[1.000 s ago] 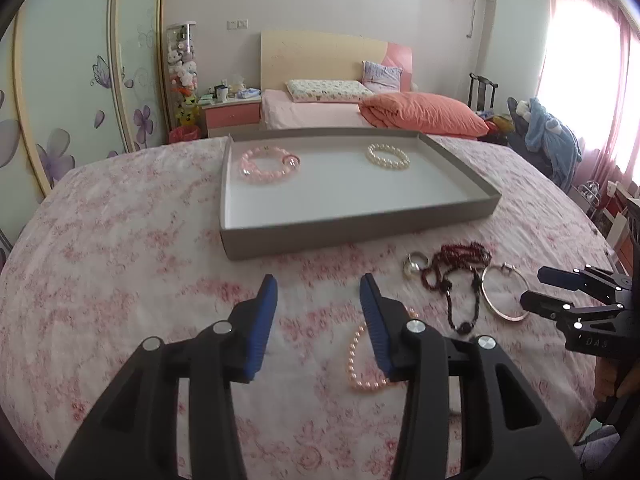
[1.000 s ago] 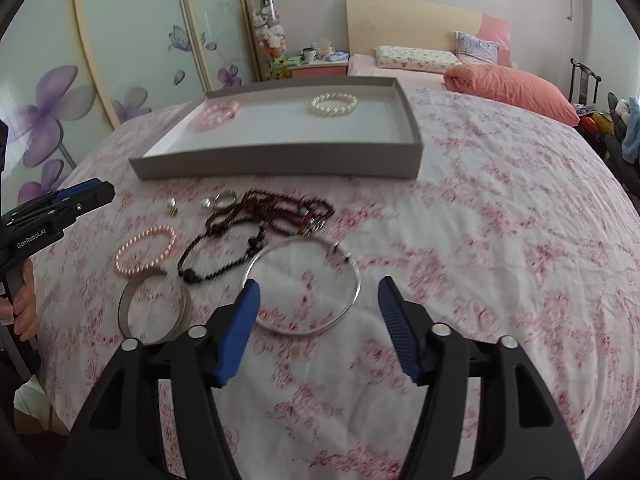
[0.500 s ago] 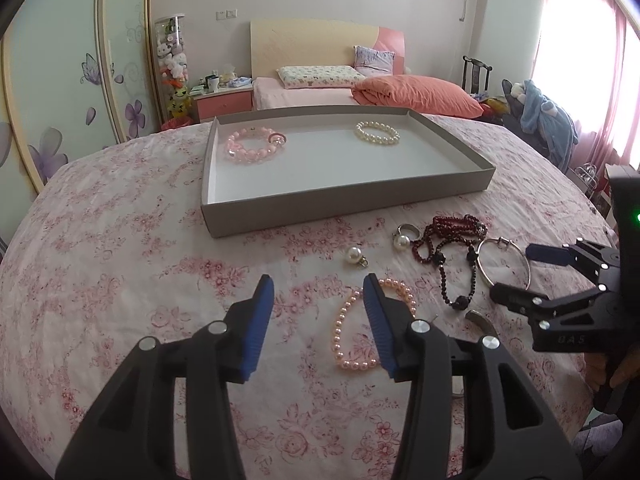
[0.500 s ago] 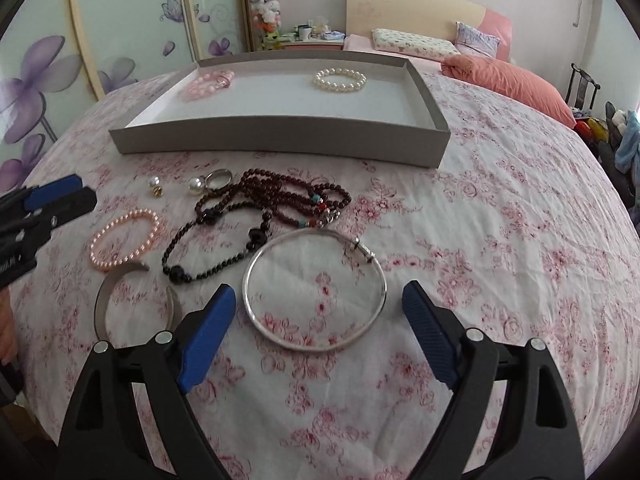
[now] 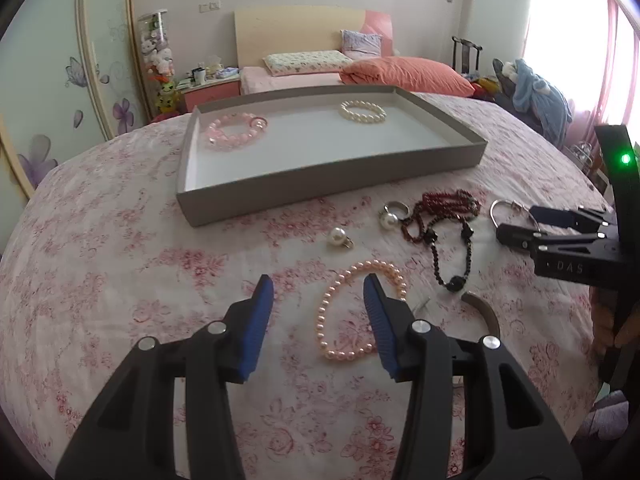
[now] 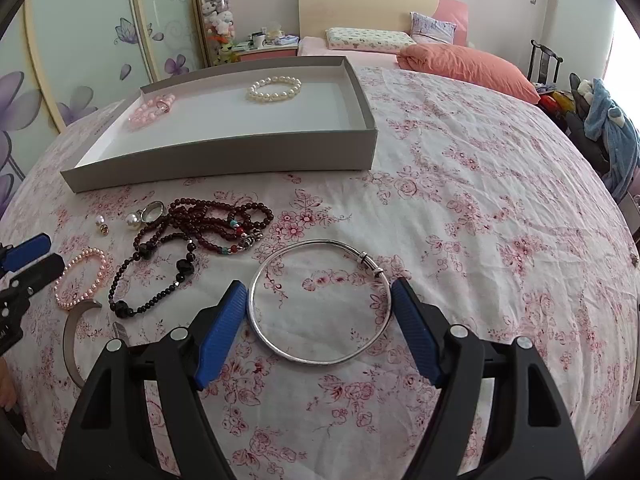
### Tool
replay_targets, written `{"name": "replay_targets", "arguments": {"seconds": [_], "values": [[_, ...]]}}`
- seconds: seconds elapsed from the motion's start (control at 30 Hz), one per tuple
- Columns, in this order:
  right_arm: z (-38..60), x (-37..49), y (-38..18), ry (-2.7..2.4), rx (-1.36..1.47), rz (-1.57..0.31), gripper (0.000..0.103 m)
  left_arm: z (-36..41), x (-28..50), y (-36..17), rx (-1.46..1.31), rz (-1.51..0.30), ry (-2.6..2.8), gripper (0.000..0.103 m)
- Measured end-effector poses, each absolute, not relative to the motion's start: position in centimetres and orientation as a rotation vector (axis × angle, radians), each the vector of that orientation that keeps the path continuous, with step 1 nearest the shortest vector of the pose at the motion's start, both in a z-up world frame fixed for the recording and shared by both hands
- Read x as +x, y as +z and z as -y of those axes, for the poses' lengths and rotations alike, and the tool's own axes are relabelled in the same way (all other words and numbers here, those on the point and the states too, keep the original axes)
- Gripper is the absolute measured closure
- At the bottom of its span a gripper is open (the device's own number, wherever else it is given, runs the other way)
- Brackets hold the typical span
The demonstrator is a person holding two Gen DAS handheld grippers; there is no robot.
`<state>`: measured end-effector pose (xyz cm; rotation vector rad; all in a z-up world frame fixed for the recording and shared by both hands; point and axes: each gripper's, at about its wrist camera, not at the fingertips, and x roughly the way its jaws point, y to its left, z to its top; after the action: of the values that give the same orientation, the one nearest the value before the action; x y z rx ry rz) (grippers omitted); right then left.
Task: Organize jewelry
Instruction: 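Move left tool to peach pearl bracelet while right tool moves around silver bangle, then grasp and lift peach pearl bracelet with left tool while right tool lifts silver bangle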
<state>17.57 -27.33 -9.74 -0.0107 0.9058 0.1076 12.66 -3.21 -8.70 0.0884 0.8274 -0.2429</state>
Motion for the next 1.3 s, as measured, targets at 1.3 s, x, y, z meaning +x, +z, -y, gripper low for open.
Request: {"name": "replay_targets", "arguments": {"seconds": [1.3], "values": [[27.1,17.7,-9.7,0.11,-0.015,-0.907,0.029,-2.7,16.0,-9.6,0.036,-0.9,0.002,0.096]]}}
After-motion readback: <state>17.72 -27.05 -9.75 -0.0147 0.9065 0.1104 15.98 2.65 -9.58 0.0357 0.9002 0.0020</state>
